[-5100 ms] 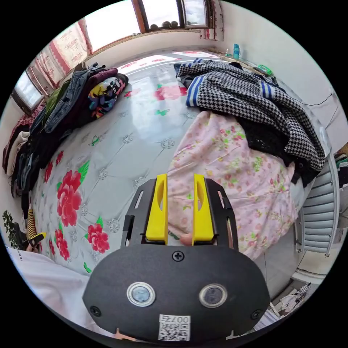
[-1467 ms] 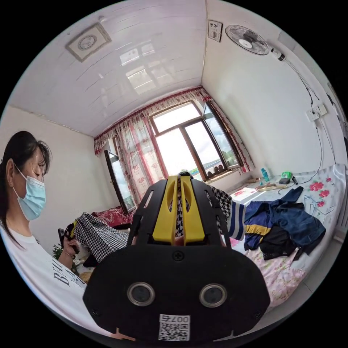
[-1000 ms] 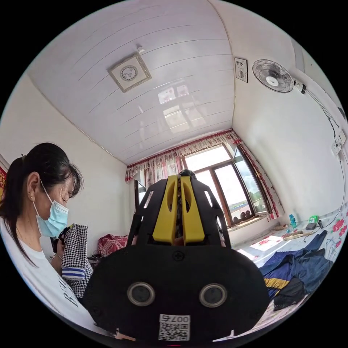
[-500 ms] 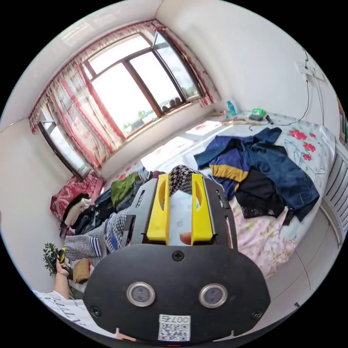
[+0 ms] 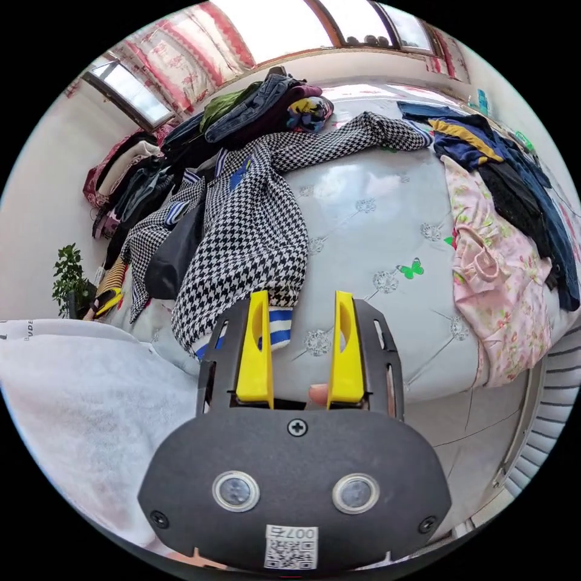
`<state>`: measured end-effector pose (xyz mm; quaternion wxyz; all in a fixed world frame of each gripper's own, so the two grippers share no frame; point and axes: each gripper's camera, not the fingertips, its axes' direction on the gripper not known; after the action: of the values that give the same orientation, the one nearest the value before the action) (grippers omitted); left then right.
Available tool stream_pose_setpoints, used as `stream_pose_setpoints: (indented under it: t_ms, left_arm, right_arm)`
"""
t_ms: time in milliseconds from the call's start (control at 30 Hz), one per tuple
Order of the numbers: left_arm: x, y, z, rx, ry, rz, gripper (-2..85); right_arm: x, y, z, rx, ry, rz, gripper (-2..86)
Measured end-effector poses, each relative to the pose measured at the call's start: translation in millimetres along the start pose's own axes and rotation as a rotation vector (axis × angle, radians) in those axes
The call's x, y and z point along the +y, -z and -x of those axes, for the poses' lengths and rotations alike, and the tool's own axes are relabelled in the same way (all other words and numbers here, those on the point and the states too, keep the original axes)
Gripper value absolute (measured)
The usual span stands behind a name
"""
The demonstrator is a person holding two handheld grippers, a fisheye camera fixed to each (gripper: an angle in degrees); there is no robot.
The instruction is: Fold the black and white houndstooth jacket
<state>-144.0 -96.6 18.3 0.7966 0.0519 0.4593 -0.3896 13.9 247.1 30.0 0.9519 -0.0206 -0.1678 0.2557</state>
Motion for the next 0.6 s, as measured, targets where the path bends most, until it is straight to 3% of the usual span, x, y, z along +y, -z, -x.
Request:
stream_pose_setpoints:
  t_ms: [67, 100, 167, 267, 400, 500, 600]
  left_arm:
    - [-11, -29, 0, -0.038, 0.063, 0.103, 9.7]
    - [-12, -26, -4, -0.138, 0.107, 0.056, 7.4]
    - [-11, -25, -6, -0.162, 0.168, 0.052, 2.8]
    - [-5, -22, -11, 0.048, 0.098, 0.101, -0.4]
    - [48, 54, -20, 0.275, -0.002, -0.117, -0.9]
    - [93, 110, -22, 0.407, 0.01, -0.201, -0.9]
    - [123, 155, -27, 0.704, 0.05, -0.323, -0.9]
  right_arm:
    - [-15, -20, 1, 0.016, 0.015, 0.07, 9.5]
    - [-21, -33, 3, 0.015, 0.018, 0.114, 9.0]
    - [-28, -47, 8, -0.013, 0.012, 0.16, 8.1]
    - [-28, -46, 5, 0.005, -0.047, 0.131, 6.7]
    - [-17, -12, -3, -0.033, -0.03, 0.024, 6.2]
    - [-11, 11, 13, 0.143, 0.031, -0.033, 6.8]
    - [-13, 14, 43, 0.163, 0.166, -0.045, 7.8]
